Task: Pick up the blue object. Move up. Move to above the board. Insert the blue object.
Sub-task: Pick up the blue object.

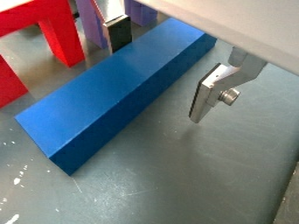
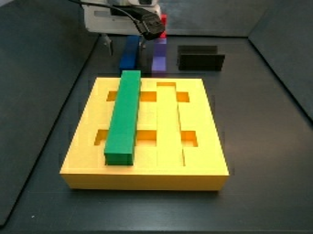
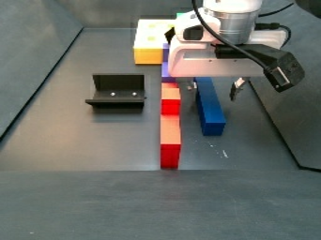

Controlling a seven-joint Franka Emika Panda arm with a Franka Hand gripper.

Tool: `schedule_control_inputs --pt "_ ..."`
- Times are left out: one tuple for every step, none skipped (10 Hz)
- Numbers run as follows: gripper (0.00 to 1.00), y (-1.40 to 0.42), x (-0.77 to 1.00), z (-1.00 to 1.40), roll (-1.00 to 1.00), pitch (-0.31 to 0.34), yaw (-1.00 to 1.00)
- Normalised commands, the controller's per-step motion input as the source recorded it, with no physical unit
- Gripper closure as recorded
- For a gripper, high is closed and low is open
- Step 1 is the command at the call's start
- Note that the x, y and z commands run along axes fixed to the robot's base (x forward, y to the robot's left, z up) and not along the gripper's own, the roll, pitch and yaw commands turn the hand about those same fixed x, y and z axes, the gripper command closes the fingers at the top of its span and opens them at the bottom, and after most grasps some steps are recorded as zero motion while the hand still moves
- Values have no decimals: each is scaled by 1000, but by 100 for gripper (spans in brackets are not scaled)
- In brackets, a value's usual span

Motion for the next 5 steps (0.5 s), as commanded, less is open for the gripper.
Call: schedule_control_inputs --pt "0 0 0 -26 0 0 0" --pt "0 0 0 0 0 0 0" --pt "100 0 0 0 0 0 0" --pt "100 0 0 0 0 0 0" --pt "100 0 0 0 0 0 0"
